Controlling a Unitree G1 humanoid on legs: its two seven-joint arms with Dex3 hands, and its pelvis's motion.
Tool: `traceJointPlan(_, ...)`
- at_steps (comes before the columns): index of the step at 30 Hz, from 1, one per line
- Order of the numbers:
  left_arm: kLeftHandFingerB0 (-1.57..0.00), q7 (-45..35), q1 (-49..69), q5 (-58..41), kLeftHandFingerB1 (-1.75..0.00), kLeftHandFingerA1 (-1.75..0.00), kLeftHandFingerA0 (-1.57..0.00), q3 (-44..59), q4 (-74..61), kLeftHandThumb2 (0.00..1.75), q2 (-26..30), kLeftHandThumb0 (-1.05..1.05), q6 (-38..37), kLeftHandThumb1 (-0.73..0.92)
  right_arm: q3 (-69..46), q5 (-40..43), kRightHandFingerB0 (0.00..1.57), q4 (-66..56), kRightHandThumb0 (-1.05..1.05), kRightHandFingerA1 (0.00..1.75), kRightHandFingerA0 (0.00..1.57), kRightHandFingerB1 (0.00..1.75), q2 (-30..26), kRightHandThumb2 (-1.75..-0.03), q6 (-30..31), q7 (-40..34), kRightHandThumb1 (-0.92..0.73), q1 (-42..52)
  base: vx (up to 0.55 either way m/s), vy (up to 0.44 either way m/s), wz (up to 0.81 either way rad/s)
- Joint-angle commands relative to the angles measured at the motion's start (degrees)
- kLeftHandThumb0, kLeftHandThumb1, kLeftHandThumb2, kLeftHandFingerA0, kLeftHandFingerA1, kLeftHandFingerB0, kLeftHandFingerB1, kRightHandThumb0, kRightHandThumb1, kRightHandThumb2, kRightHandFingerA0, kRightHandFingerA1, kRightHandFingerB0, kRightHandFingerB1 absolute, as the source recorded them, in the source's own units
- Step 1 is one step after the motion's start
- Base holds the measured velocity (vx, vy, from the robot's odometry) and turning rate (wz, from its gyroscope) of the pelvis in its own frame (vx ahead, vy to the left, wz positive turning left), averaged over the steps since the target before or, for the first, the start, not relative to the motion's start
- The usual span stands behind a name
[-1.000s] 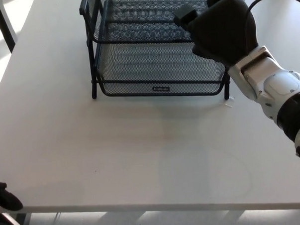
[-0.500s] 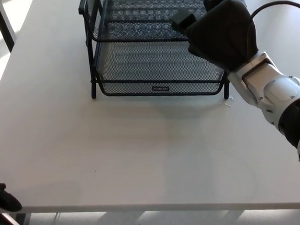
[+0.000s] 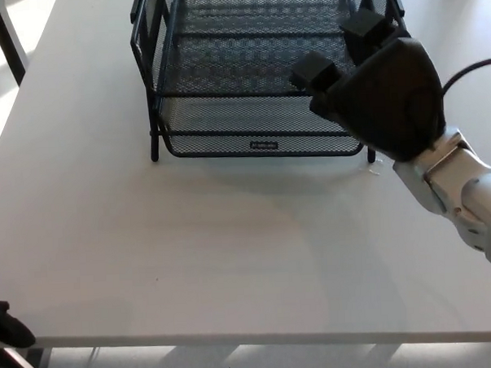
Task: The robot uses its right hand to grab the drawer kept on the middle of the desk and pull it out towards the robot
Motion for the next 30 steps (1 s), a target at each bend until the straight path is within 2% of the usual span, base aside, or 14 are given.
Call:
traceJointPlan(1, -0.80, -0.3, 0.6, 0.6, -0.59, -0.86, -0.79, 0.6, 0.1, 0.56, 0.8, -0.32, -0.8, 0.55, -2.6, -1.7, 0.95, -7.4, -0.50, 1.59, 0.92, 0.70, -3.6, -0.56, 0.8, -0.5, -0.53, 4.7, 0.00, 0.000, 0.00)
traceJointPlan(10, -0.80, -0.1, 0.7, 0.7, -0.60, -0.87, -0.79, 0.6, 0.5, 0.56, 0.8, -0.32, -1.0, 0.55, -6.5, -1.9, 0.96, -19.8, -0.47, 1.46, 0.95, 0.66, -8.2, -0.60, -1.6, 3.7, -0.51, 13.2, 0.00, 0.000, 0.00)
traceJointPlan(20, -0.80, -0.3, 0.7, 0.3, -0.59, -0.85, -0.79, 0.6, 0.9, 0.56, 0.7, -0.30, -1.3, 0.55, -9.1, -3.2, 0.96, -24.7, -0.48, 1.49, 0.97, 0.67, -7.2, -0.56, -1.1, 4.7, -0.54, 17.4, 0.00, 0.000, 0.00)
traceJointPlan(24, -0.80, -0.2, 1.0, 0.8, -0.59, -0.85, -0.78, 0.8, 0.0, 0.56, 0.7, -0.31, -0.4, 0.56, -9.4, -3.7, 0.96, -23.9, -0.47, 1.44, 0.97, 0.66, -6.8, -0.60, -1.8, 3.4, -0.52, 17.7, 0.00, 0.000, 0.00)
traceJointPlan(29, -0.80, -0.1, 0.7, 0.3, -0.60, -0.87, -0.79, 0.7, 0.9, 0.56, 0.6, -0.30, -1.4, 0.55, -9.9, -3.7, 0.96, -23.8, -0.47, 1.48, 0.98, 0.67, -6.2, -0.56, -2.7, 3.1, -0.53, 17.9, 0.00, 0.000, 0.00)
traceJointPlan(30, -0.80, 0.1, 0.7, 0.7, -0.60, -0.87, -0.78, 0.6, 0.9, 0.56, 0.7, -0.31, -1.6, 0.55, -10.0, -3.8, 0.94, -24.0, -0.47, 1.47, 0.96, 0.68, -6.1, -0.60, -2.6, 3.5, -0.53, 18.1, 0.00, 0.000, 0.00)
